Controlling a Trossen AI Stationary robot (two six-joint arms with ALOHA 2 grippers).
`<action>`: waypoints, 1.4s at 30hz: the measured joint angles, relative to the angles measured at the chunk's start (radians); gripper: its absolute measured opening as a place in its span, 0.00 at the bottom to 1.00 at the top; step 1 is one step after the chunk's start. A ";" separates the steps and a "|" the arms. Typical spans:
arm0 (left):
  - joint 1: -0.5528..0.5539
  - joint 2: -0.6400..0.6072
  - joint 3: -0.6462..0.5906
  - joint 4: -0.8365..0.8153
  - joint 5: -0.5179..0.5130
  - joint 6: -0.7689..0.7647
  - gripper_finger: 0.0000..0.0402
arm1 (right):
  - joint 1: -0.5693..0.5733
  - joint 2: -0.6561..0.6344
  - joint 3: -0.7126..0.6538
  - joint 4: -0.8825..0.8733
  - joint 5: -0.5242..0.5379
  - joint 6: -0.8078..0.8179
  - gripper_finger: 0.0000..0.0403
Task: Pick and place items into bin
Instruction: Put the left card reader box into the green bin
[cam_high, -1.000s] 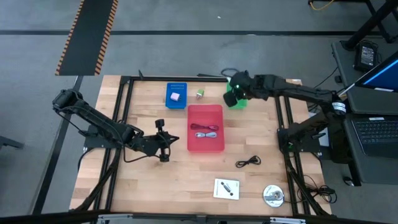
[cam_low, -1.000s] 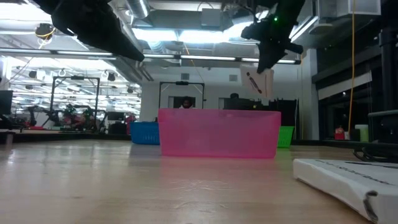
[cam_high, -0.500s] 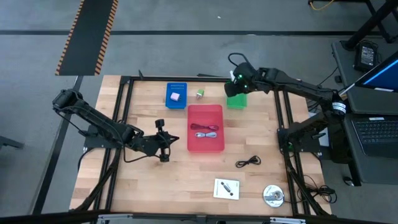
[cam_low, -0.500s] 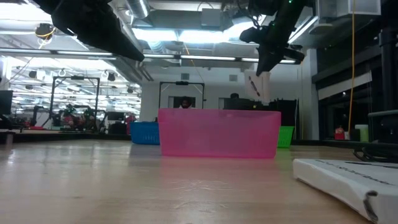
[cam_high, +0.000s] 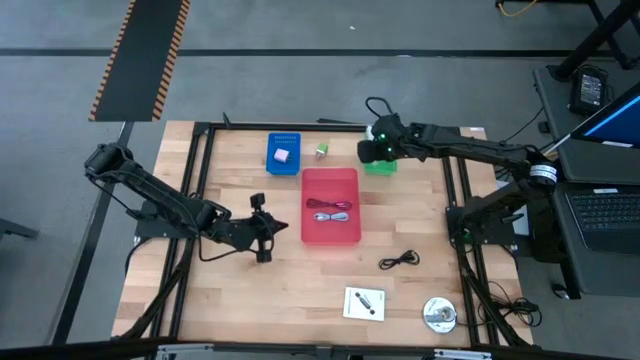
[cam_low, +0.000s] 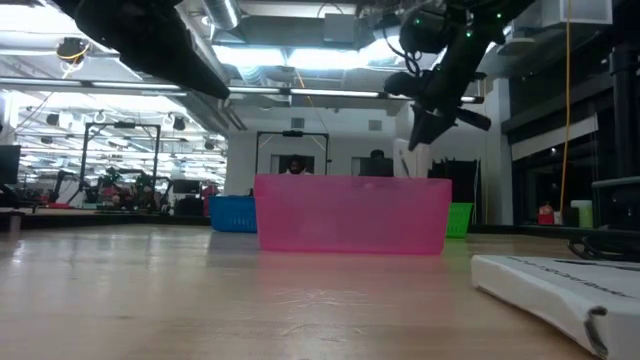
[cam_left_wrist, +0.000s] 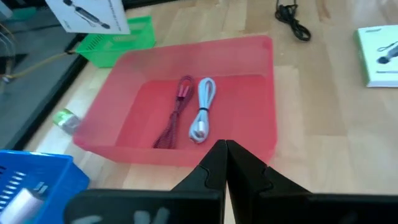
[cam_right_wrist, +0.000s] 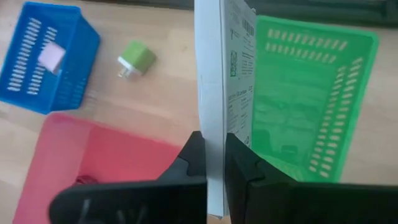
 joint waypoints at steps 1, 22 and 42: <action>0.000 0.000 0.000 0.000 0.006 -0.007 0.00 | -0.004 0.000 -0.004 -0.003 0.000 0.014 0.02; -0.001 0.000 0.000 0.000 0.029 -0.005 0.00 | -0.017 0.016 -0.004 -0.021 0.007 0.200 0.02; -0.001 0.000 0.000 0.000 0.028 -0.005 0.00 | -0.069 0.126 -0.004 0.025 -0.104 0.174 0.02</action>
